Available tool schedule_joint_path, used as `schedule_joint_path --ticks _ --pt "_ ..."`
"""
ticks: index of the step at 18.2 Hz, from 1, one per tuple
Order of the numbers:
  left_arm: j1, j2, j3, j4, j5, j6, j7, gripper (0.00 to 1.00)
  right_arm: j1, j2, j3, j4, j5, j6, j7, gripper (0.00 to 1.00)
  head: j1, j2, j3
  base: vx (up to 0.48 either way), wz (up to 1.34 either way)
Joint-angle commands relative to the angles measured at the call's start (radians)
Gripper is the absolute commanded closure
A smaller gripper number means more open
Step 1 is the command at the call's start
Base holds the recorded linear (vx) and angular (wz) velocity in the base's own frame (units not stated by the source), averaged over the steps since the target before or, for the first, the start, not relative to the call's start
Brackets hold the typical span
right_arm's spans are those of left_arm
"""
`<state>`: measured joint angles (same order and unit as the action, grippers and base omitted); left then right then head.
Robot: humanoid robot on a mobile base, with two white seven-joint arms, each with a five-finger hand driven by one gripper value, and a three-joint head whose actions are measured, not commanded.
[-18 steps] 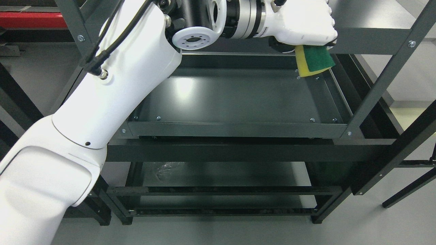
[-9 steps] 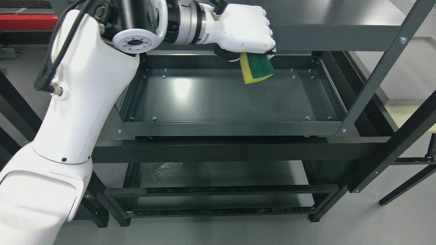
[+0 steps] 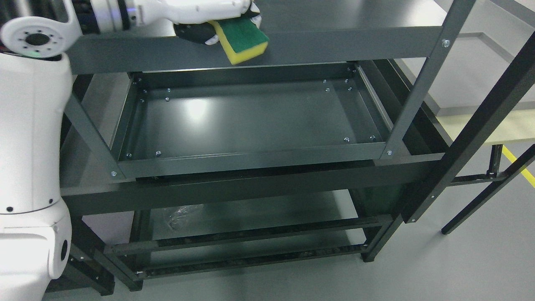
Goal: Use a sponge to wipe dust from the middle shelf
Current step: 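Wipe the sponge across the shelf surface toward the left arm, then push the sponge back across the shelf away from the left arm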
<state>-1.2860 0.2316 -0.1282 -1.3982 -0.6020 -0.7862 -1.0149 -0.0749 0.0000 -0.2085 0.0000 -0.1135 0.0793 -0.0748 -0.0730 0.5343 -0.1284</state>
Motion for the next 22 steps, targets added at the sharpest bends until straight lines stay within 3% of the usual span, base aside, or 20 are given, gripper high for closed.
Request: schedule_joint_path --ticks 1,3,5,10,13,15,17,20,22 --pt "0.010 0.087 0.216 -0.067 0.056 0.001 0.007 0.94 0.000 -0.017 0.000 -0.017 0.000 -0.003 0.001 0.00 0.0000 0.000 0.000 0.005 0.05" --pt "0.013 0.112 0.214 -0.067 0.057 0.001 -0.002 0.94 0.000 -0.017 0.000 -0.017 0.000 -0.003 0.001 0.00 0.0000 0.000 0.000 0.003 0.09" --pt "0.023 0.182 0.203 -0.065 0.071 0.001 -0.007 0.94 0.000 -0.017 0.000 -0.017 0.000 -0.003 0.001 0.00 0.0000 0.000 0.000 -0.006 0.10" --pt "0.121 0.495 0.107 -0.067 0.246 0.001 -0.007 0.93 0.000 -0.017 0.000 -0.017 0.000 -0.003 0.001 0.00 0.0000 0.000 0.000 -0.002 0.03" --pt "0.137 0.526 0.093 -0.067 0.263 0.001 -0.007 0.93 0.000 -0.017 0.000 -0.017 0.000 -0.003 0.001 0.00 0.0000 0.000 0.000 0.000 0.00" --pt "0.125 0.506 0.059 -0.067 0.263 0.001 -0.007 0.93 0.000 -0.017 0.000 -0.017 0.000 -0.003 0.001 0.00 0.0000 0.000 0.000 0.000 0.00" --pt "0.079 0.404 -0.013 -0.067 0.237 0.001 -0.014 0.94 0.000 -0.017 0.000 -0.017 0.000 -0.003 0.001 0.00 0.0000 0.000 0.000 -0.001 0.02" --pt "-0.013 0.158 -0.044 -0.050 0.086 0.001 -0.028 0.94 0.000 -0.017 0.000 -0.017 0.000 -0.003 0.001 0.00 0.0000 0.000 0.000 -0.001 0.02" --pt "-0.053 -0.088 -0.045 0.005 -0.068 0.001 -0.028 0.94 0.001 -0.017 0.000 -0.017 0.000 -0.003 0.001 0.00 0.0000 0.000 0.000 -0.002 0.03"
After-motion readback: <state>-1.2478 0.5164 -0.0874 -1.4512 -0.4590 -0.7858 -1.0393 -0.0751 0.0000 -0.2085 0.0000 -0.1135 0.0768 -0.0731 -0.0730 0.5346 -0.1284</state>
